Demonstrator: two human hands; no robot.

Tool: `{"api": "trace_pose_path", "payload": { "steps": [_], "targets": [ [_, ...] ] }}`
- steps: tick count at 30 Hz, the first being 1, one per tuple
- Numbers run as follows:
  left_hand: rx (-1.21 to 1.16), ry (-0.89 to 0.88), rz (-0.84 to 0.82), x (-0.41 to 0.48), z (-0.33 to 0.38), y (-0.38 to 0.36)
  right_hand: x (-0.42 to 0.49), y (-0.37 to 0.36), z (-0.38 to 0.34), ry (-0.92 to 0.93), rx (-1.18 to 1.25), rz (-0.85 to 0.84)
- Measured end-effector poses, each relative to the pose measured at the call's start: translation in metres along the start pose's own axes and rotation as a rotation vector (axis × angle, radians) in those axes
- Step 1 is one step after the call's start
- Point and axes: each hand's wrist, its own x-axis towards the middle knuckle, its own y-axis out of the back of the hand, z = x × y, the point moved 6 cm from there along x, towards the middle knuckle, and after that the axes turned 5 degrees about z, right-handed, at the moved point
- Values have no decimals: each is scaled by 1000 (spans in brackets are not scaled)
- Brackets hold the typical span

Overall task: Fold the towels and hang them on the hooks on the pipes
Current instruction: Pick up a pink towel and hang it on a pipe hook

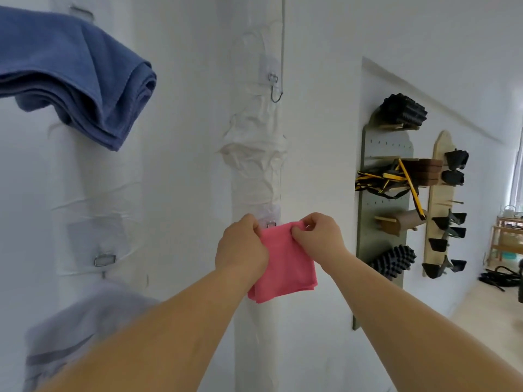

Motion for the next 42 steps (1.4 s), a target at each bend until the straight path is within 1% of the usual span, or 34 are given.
{"api": "trace_pose_path", "payload": {
  "steps": [3,6,7,9,11,12,15,17,18,19,21,24,26,30,33,36,39,42],
  "targets": [
    [2,33,26,4,-15,-8,0,-13,10,-36,-10,-22],
    [-16,56,28,7,-27,-17,-3,-20,13,-29,-51,14],
    [-23,57,25,8,-30,-20,-6,-21,11,-2,-86,28],
    [-25,52,22,10,-34,-26,-8,-24,2,120,-194,25],
    [-20,53,21,11,-38,-29,-10,-29,-6,228,-278,-72],
    [-20,57,11,12,-39,-31,-12,-31,-7,240,-291,-150],
    [7,51,-63,10,-33,-38,-15,-27,-10,153,-254,-369],
    [136,-3,-119,5,-24,-42,-17,-22,-11,101,-263,-438],
    [205,-51,-124,2,-19,-42,-17,-22,-11,112,-286,-455],
    [254,-117,-107,-1,-12,-41,-18,-22,-11,136,-310,-462],
    [222,-204,-74,-5,-7,-40,-20,-24,-10,172,-310,-449],
    [75,-220,-82,-6,-10,-40,-23,-26,-3,155,-162,-447],
    [38,-252,-112,-7,-11,-43,-26,-27,-1,128,-90,-462],
    [0,-219,-180,-4,-20,-55,-28,-30,4,98,-46,-485],
    [-25,-184,-202,1,-26,-60,-29,-36,11,45,28,-492],
    [-47,-173,-212,0,-30,-62,-28,-41,20,42,51,-480],
    [-26,-160,-213,0,-31,-65,-27,-42,20,97,9,-442],
    [3,-159,-226,-1,-30,-65,-27,-35,12,211,-75,-336]
  ]
}}
